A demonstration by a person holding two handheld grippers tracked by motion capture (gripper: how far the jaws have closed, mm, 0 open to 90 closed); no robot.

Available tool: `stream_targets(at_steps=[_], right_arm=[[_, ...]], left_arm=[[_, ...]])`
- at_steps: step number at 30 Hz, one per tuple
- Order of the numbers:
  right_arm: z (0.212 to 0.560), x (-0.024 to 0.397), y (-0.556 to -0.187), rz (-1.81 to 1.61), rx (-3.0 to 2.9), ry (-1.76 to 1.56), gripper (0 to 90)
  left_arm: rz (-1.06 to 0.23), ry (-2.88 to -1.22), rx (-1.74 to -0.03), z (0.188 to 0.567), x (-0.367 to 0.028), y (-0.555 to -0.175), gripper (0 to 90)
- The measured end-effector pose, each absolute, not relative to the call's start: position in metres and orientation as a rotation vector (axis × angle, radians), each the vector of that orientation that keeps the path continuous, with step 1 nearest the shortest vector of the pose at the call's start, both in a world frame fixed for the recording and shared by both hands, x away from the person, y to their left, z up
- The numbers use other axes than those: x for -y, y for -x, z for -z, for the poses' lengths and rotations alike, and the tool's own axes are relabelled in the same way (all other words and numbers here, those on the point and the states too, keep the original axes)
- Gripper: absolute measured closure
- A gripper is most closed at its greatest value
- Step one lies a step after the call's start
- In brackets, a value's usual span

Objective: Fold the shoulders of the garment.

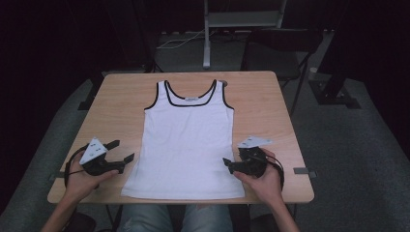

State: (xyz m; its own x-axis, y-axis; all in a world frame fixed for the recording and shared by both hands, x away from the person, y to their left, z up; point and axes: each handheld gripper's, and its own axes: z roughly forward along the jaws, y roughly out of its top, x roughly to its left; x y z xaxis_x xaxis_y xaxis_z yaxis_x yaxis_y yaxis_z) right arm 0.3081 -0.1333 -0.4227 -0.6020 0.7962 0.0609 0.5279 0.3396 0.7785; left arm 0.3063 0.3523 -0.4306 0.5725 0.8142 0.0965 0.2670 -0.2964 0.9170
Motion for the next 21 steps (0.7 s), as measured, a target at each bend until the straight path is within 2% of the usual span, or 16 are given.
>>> stream_targets(at_steps=[6, 13, 21], right_arm=[[0.426, 0.165, -0.293, -1.223, -2.099, -1.309, 20.5], [0.430, 0.177, -0.290, -1.206, -2.075, -1.331, 20.4], [0.430, 0.172, -0.307, -1.162, -2.094, -1.312, 20.4]], left_arm=[[-0.767, -1.852, -0.881, 0.438, -0.357, -0.301, 21.6], [-0.774, -1.829, -0.898, 0.440, -0.361, -0.298, 21.6], [-0.780, -1.829, -0.910, 0.440, -0.361, -0.298, 21.6]])
